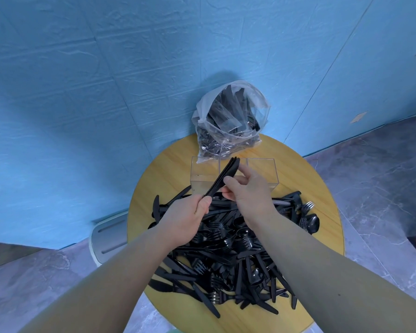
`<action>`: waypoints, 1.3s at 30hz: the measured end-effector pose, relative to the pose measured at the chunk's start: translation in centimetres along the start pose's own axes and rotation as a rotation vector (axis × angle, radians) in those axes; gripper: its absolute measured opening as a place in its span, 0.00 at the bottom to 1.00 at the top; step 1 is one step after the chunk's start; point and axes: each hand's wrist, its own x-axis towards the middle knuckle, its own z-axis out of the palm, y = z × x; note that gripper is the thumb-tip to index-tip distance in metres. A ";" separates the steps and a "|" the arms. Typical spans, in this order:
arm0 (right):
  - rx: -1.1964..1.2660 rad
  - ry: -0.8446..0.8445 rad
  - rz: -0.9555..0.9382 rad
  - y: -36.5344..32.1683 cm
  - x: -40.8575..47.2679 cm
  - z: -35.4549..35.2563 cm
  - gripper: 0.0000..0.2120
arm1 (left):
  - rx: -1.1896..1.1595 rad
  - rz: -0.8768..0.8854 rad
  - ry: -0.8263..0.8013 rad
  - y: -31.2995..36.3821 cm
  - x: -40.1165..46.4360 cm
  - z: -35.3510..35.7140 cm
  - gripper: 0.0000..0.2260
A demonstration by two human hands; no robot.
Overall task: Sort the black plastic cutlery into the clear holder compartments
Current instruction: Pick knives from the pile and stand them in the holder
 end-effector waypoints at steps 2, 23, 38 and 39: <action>-0.103 -0.004 -0.046 -0.2 0.1 -0.1 0.19 | 0.045 0.018 -0.023 0.1 0.1 -0.4 0.14; 0.298 -0.058 0.063 -1.7 2.0 0.0 0.04 | 0.224 0.090 0.083 1.4 3.1 -2.4 0.17; -0.930 -0.238 -0.429 0.4 10.0 3.4 0.05 | 0.410 0.012 0.146 -5.3 8.0 -2.9 0.24; -0.965 -0.252 -0.412 1.0 10.5 3.8 0.06 | 0.408 0.019 0.148 -5.5 8.0 -2.7 0.24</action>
